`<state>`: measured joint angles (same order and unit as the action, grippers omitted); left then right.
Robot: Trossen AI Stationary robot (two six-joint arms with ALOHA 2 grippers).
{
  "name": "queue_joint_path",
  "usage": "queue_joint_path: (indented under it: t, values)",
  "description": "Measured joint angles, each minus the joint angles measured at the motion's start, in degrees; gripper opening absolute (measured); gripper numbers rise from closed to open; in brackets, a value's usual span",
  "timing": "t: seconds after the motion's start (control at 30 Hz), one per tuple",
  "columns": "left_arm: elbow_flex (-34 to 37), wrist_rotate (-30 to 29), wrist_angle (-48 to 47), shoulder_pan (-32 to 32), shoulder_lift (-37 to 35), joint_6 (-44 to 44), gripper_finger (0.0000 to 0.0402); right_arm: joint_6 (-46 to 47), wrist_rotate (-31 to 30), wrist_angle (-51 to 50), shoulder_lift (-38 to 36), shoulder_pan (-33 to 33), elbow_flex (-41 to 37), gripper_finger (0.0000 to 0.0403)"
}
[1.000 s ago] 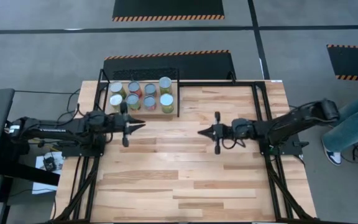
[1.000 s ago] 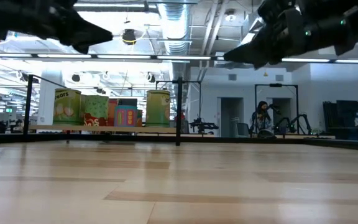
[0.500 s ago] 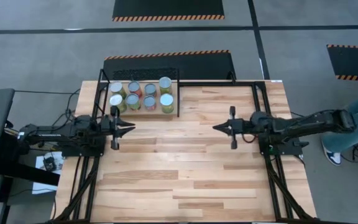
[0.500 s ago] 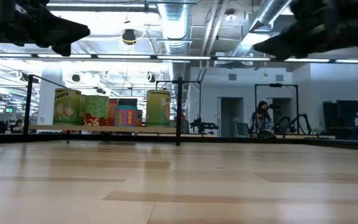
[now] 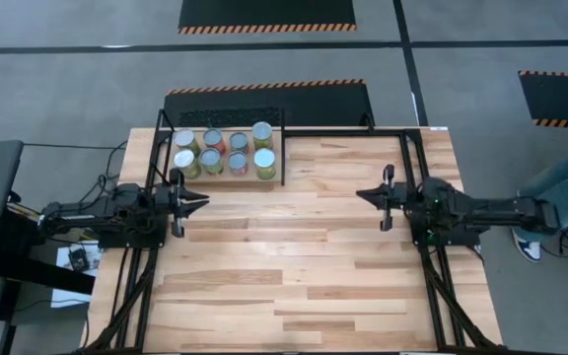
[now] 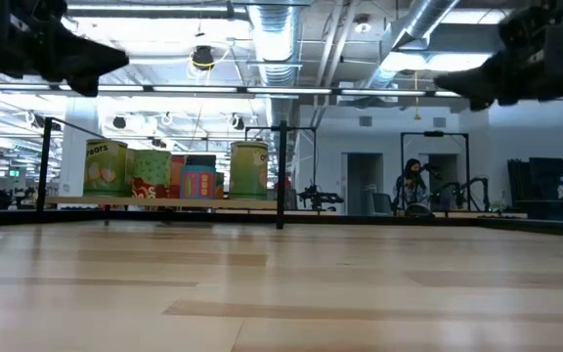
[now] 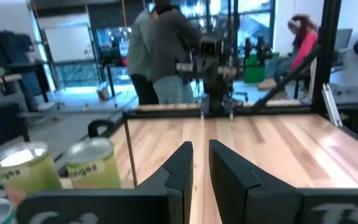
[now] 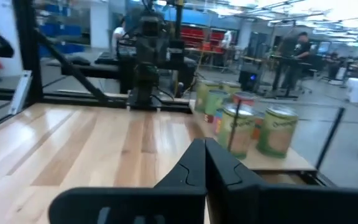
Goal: Pick and place cans onto a shelf
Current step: Return to Home Position
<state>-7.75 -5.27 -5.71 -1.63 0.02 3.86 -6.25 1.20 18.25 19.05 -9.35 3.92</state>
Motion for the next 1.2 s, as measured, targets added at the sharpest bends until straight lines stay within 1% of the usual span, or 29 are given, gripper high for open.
queue_joint_path:
  t: [0.1, 0.2, 0.27, 0.37, 0.5, 0.57, 0.63, 0.77, 0.83, 0.9, 0.97, 1.03, 1.13, 1.2]
  values:
    - [0.0, -0.1, 0.6, 0.0, 0.0, 0.1, 0.0043, 0.3, -1.3, -1.0, -5.2, -1.1, -3.3, 0.0009]
    - [0.0, -0.2, 0.6, 0.0, 0.1, -0.1, 0.0043, 1.7, -1.4, -5.9, -10.7, -2.6, -3.4, 0.0012]
    - [1.7, -0.4, 4.6, 0.0, 0.0, -0.1, 0.0043, 2.3, -1.4, -8.7, -14.1, -3.6, -3.4, 0.0012]
    - [6.8, -1.5, 11.5, 0.0, 0.1, -0.9, 0.0043, 2.8, -1.4, -11.1, -19.1, -4.8, -3.4, 0.0011]
    - [7.1, -3.1, 10.8, -0.1, 0.3, -1.8, 0.0043, 3.2, -1.3, -12.5, -18.9, -5.8, -3.4, 0.0012]
    - [7.1, -2.0, 11.3, 0.1, 0.0, -1.4, 0.0043, 3.4, -1.4, -14.6, -18.9, -6.3, -3.4, 0.0014]
    - [7.1, -0.3, 14.0, 0.1, 0.1, -0.2, 0.0043, 3.4, -1.4, -15.2, -18.9, -6.6, -3.5, 0.0014]
    - [7.2, -0.1, 14.2, 0.1, 0.1, 1.0, 0.0043, 4.7, -1.8, -16.7, -18.9, -7.4, -3.5, 0.0013]
    - [7.2, -0.1, 13.3, 0.1, 0.2, -0.1, 0.0043, 5.7, -1.8, -16.8, -18.4, -7.7, -3.5, 0.0014]
    - [7.2, -0.4, 10.4, 0.1, 0.2, -1.1, 0.0043, 5.9, -1.6, -17.0, -17.9, -7.7, -3.5, 0.0017]
    - [7.2, -1.9, 8.3, 0.1, 0.3, -2.0, 0.0043, 5.9, -1.6, -17.1, -16.9, -7.7, -3.5, 0.0021]
    - [7.2, -3.3, 9.0, 0.1, 0.4, -2.3, 0.0043, 5.9, -2.1, -17.1, -15.7, -7.7, -3.5, 0.0023]
    - [7.2, -9.3, 9.6, 0.1, 0.3, -2.4, 0.0043, 6.3, -4.0, -17.0, -13.3, -7.8, -3.5, 0.0021]
    - [7.2, -12.1, 9.8, 0.0, 0.3, -0.9, 0.0043, 5.2, -4.8, -16.9, -11.6, -8.2, -3.5, 0.0018]
